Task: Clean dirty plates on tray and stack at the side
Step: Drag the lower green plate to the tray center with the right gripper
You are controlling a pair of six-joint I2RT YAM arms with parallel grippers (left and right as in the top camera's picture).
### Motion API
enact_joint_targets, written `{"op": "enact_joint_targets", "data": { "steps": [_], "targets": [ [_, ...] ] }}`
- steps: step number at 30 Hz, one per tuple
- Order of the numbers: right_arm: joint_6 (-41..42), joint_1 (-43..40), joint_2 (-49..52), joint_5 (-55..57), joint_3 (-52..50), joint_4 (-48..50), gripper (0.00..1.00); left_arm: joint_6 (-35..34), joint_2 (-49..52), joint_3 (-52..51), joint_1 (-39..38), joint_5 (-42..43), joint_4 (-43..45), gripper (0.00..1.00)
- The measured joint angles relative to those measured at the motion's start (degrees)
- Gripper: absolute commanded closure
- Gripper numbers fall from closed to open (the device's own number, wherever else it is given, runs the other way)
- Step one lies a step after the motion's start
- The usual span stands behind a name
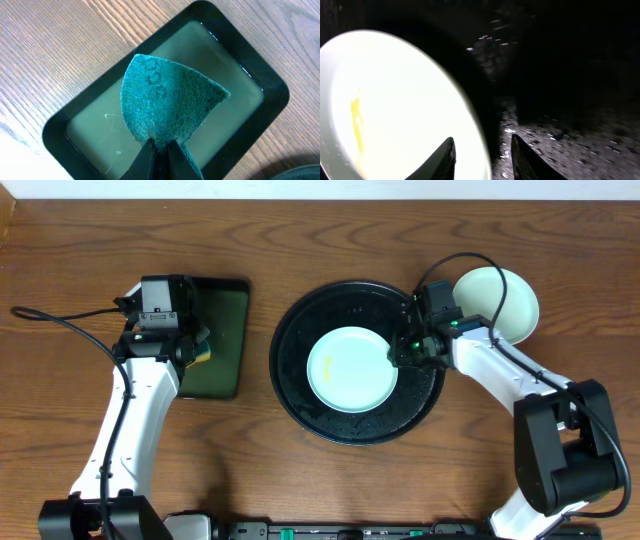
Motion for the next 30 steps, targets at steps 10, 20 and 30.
{"op": "enact_joint_targets", "data": {
  "steps": [10, 20, 30],
  "targets": [
    [-2.23, 1.01, 2.95, -0.44, 0.13, 0.13, 0.75, 0.0, 0.0, 0.0, 0.0, 0.0, 0.02, 0.92],
    [-1.09, 1.88, 3.37, 3.85, 3.69, -7.26, 0.01, 0.02, 0.0, 0.0, 0.0, 0.0, 0.02, 0.92],
    [-3.02, 1.86, 4.09, 8.35, 5.38, -9.86, 0.01, 0.0, 0.0, 0.0, 0.0, 0.0, 0.0, 0.92]
  ]
}}
